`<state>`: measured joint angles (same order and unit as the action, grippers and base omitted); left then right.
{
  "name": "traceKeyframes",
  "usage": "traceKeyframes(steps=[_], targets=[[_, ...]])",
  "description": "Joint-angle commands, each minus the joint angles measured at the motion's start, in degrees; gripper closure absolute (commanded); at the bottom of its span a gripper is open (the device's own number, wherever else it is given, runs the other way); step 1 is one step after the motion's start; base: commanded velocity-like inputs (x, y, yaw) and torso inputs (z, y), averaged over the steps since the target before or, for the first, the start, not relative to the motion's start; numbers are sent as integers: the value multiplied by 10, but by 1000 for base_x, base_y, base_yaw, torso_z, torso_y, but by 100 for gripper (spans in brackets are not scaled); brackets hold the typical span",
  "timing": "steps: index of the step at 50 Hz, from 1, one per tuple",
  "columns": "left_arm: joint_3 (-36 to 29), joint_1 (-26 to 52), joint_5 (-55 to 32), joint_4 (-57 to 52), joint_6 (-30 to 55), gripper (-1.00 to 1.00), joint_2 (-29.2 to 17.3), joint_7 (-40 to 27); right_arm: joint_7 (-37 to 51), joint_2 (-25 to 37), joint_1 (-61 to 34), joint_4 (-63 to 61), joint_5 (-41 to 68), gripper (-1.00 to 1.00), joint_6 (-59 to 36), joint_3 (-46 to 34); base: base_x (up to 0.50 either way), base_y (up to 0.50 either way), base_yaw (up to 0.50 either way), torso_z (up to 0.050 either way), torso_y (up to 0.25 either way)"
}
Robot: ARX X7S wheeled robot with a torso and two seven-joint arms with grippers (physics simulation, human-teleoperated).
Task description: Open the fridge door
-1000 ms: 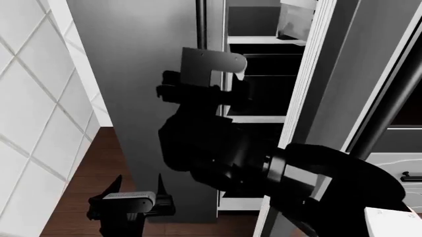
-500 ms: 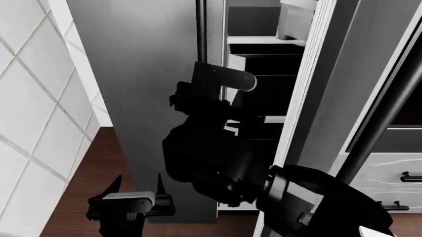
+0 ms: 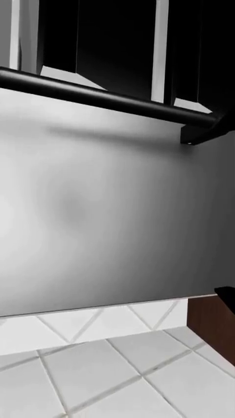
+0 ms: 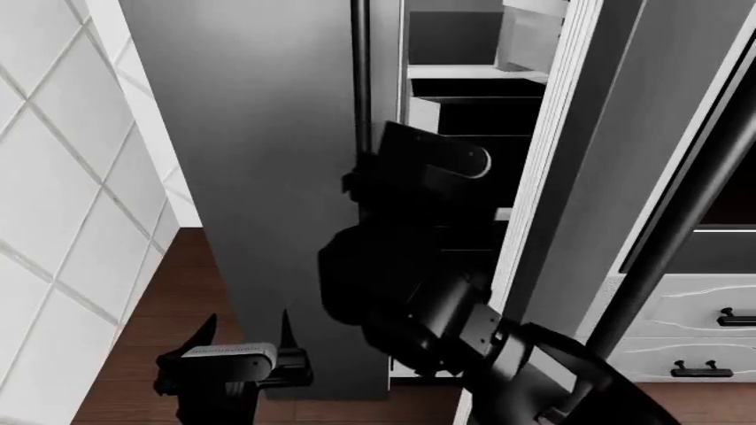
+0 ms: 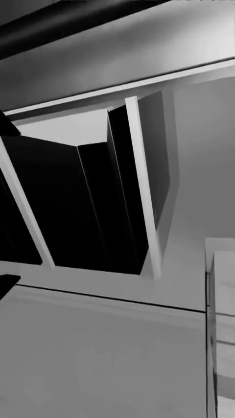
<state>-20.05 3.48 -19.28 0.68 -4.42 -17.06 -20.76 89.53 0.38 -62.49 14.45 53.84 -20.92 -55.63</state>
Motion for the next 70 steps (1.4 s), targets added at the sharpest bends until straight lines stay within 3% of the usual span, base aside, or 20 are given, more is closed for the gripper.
traceKeyframes(steps=[1, 27, 61, 70], targets=[[-1, 0, -2, 1, -1, -100, -1, -1, -3, 3, 4, 11, -21, -100, -8, 19, 0, 0, 0, 0, 0], [-4, 1, -5, 0, -2, -100, -3, -4, -51, 17, -20, 61, -19, -100, 2, 30, 0, 0, 0, 0, 0], [-8, 0, -10, -6, -1, -100, -8, -10, -10, 28, -18, 111, -30, -100, 9, 57, 0, 0, 0, 0, 0], [-9, 0, -10, -5, -2, -100, -8, -10, 2, 15, 21, 127, -111, -100, -25, 142, 0, 0, 0, 0, 0]])
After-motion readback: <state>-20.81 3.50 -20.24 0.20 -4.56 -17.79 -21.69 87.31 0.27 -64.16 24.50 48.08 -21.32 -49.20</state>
